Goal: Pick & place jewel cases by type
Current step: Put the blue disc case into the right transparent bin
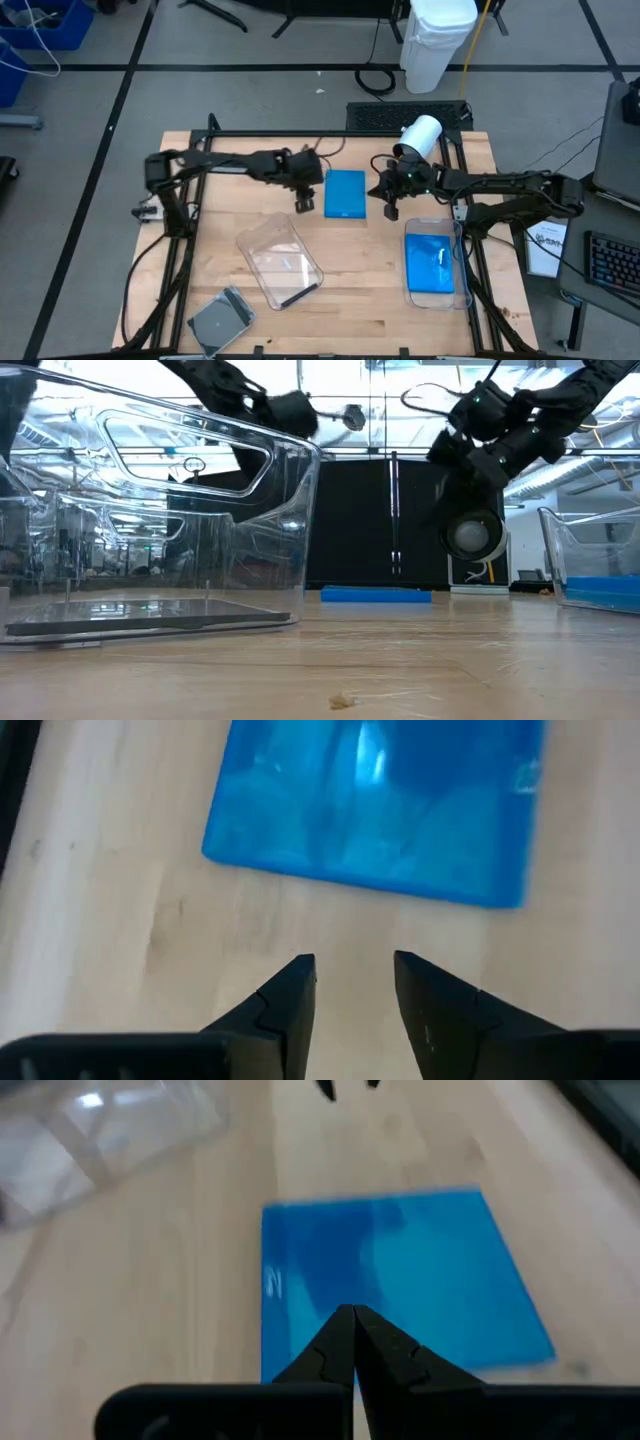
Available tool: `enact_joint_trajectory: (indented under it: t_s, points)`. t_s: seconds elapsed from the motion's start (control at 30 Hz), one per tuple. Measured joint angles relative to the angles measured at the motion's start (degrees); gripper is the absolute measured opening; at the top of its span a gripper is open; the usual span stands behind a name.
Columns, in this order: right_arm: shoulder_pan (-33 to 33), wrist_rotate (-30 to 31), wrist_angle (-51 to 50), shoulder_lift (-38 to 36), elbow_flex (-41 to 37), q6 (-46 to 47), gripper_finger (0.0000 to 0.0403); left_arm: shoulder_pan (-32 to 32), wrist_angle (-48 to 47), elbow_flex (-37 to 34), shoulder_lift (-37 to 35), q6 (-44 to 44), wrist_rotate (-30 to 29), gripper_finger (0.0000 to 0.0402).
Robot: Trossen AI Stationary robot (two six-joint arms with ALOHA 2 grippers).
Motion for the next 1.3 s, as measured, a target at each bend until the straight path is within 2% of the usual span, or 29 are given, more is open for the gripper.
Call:
enact_joint_trajectory:
  t_s: [0.13,0.33,0.4,0.5,0.6,0.87,1.0,1.1,1.3]
  points:
    - [-1.24,5.07,-3.3,0.0,0.0,-0.54,0.0,0.8,-0.11,1.96,4.91,4.96,0.08,0.0112]
    - [-3.22,5.14,-3.71,3.16,0.03,-1.19,0.0,2.64,0.67,2.24,8.15,5.3,3.29,0.0021]
    - [-3.41,5.12,-3.17,5.61,0.04,-2.01,0.0,3.11,1.48,2.27,8.41,4.09,4.91,0.0008]
    - [-3.41,5.16,-0.9,10.0,0.03,-2.06,0.0002,3.3,1.68,2.29,8.43,2.54,6.03,0.0024]
    - [-3.32,5.16,-0.29,13.51,0.15,-2.35,0.002,3.2,1.39,2.29,8.43,1.69,6.05,0.0049]
    - [-3.32,5.29,2.21,18.66,0.42,-0.6,0.0133,0.68,1.55,2.29,8.43,0.87,6.63,0.0136]
    - [-2.86,5.36,5.71,20.57,0.46,-0.24,0.0175,-0.81,2.02,2.31,8.95,1.2,8.51,0.0173]
    - [-2.27,5.42,8.27,21.68,0.46,-0.24,0.0191,-1.4,2.29,2.29,10.27,1.37,8.03,0.0189]
    - [-1.79,5.51,9.96,23.31,0.53,-0.39,0.0201,-1.52,3.67,2.57,13.72,4.0,3.33,0.0203]
